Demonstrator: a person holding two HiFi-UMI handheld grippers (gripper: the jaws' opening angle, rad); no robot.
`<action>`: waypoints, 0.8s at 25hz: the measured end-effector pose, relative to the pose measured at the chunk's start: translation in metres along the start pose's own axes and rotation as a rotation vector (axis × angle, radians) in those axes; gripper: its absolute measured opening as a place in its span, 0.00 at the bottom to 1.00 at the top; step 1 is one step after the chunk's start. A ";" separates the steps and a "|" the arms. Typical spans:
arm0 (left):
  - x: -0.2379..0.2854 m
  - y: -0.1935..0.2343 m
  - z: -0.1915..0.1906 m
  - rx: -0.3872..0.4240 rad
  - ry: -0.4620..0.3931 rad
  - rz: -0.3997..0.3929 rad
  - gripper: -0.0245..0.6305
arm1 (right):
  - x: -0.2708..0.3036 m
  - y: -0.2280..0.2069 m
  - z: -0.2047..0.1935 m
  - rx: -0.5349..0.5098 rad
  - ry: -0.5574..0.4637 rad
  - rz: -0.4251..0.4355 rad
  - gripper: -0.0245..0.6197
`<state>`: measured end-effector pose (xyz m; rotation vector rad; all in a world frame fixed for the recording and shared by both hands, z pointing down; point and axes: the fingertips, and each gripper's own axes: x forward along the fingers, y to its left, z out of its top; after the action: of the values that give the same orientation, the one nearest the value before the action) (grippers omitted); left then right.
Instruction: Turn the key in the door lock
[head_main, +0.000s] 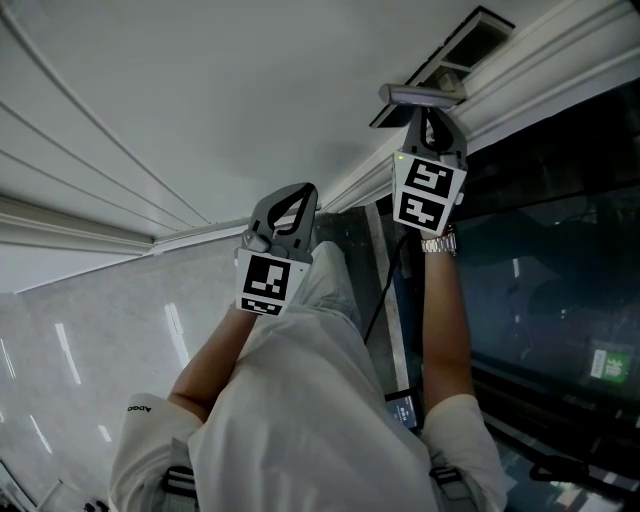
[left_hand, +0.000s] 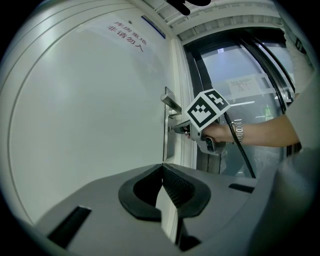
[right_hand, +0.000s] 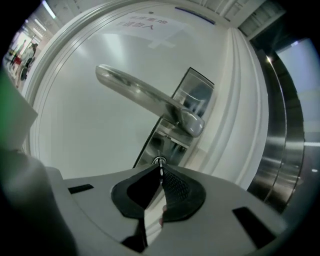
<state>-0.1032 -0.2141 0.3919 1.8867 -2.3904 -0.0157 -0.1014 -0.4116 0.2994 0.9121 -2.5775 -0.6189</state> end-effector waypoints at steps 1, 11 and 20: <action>0.000 -0.001 0.000 0.001 0.001 -0.002 0.05 | 0.000 -0.001 0.000 0.032 0.000 0.012 0.05; 0.002 0.000 0.001 0.007 -0.001 -0.007 0.05 | 0.001 -0.003 -0.002 0.288 0.008 0.132 0.05; -0.001 0.002 -0.001 0.008 0.004 -0.006 0.05 | 0.002 -0.006 -0.005 0.609 0.014 0.242 0.05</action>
<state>-0.1049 -0.2128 0.3925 1.8960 -2.3852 -0.0021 -0.0973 -0.4184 0.3010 0.7351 -2.8452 0.2589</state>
